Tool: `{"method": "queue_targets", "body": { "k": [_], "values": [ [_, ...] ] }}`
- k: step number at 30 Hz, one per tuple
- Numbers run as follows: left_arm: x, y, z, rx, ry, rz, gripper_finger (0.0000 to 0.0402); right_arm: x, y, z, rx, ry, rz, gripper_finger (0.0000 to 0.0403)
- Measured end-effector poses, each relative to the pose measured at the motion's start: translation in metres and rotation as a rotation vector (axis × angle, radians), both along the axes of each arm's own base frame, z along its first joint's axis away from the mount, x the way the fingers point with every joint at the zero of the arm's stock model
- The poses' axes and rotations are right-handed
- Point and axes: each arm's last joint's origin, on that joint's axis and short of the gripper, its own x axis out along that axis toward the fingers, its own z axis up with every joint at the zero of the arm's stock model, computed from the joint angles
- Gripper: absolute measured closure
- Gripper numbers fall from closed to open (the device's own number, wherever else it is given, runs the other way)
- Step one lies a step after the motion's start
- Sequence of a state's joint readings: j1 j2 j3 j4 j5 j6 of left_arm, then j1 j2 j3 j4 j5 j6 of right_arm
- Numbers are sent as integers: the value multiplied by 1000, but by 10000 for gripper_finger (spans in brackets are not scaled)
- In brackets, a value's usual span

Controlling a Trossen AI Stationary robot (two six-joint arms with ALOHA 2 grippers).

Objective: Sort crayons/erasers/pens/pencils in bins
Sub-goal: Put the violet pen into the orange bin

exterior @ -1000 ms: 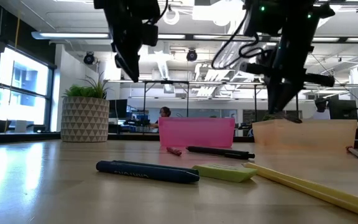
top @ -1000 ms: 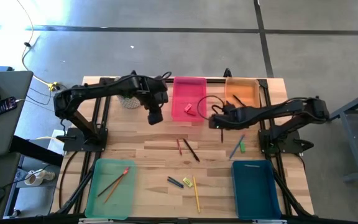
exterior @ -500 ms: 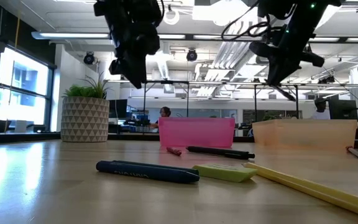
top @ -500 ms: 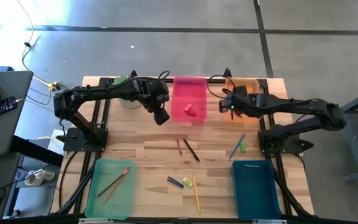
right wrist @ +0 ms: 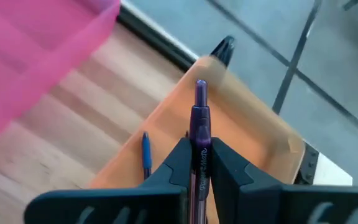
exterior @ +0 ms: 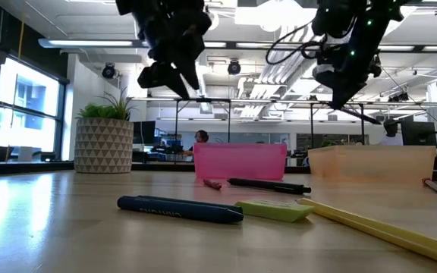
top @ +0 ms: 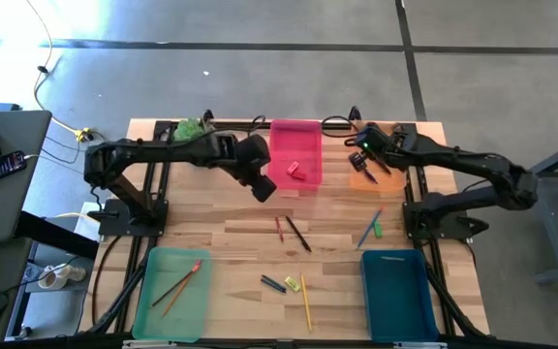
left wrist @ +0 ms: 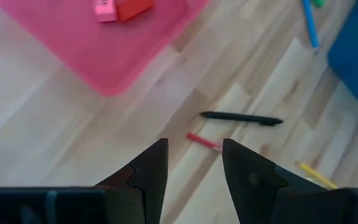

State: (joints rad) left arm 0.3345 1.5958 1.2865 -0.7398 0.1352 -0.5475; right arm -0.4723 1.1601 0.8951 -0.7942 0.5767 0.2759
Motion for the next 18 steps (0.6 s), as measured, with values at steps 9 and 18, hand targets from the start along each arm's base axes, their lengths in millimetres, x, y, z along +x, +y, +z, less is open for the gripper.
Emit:
{"method": "queue_targets", "body": {
  "k": [9, 18],
  "values": [
    [15, -26, -2, -38, -32, 96, 262, 0, -27, -23, 222, 24, 30, 386],
    [22, -45, -9, -46, -14, 293, 247, -5, -48, -41, 418, -27, 0, 384]
  ]
}}
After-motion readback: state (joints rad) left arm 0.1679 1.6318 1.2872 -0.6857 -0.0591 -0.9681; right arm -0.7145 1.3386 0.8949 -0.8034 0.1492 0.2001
